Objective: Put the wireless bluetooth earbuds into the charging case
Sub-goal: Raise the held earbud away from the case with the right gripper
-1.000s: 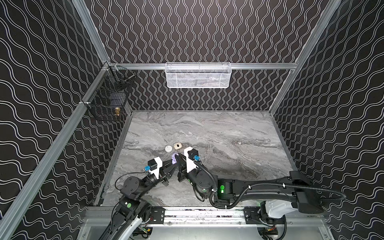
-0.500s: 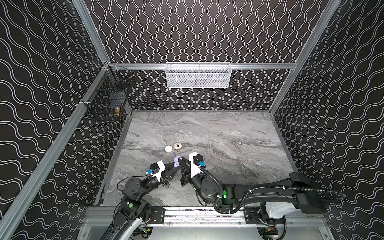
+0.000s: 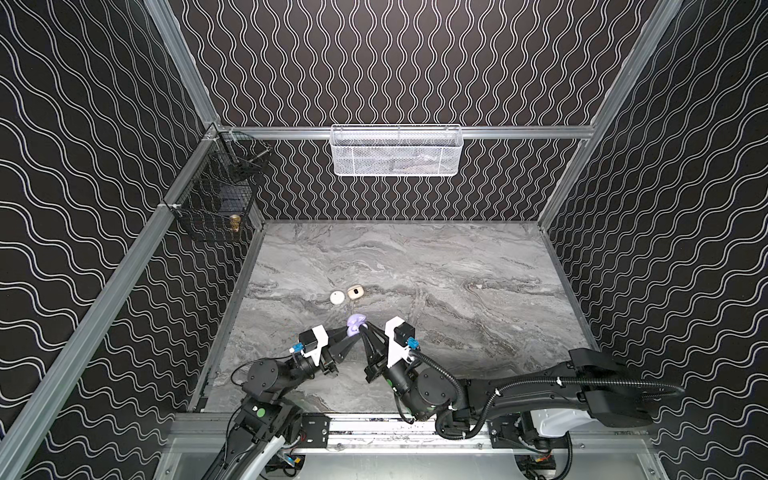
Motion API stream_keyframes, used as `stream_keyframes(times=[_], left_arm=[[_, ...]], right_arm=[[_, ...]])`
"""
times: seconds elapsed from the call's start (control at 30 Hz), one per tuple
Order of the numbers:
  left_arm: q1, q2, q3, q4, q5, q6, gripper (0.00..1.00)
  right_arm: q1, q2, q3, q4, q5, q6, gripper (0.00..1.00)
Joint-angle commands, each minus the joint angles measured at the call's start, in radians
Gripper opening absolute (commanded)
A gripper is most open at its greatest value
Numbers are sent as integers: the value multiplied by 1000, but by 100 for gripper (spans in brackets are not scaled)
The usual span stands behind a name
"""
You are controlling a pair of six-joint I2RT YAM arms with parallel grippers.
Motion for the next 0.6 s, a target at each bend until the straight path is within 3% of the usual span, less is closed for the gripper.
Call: stream_keyframes(times=[0.0, 0.2, 0.57], left_arm=[[1, -9, 21, 154, -16, 5, 0], [1, -16, 21, 146, -1, 7, 0], [1, 20, 1, 175, 19, 50, 0]], right_arm=[[11, 25, -3, 10, 44, -97, 0], [12, 58, 34, -2, 73, -128, 0], [12, -23, 57, -165, 56, -62, 0]])
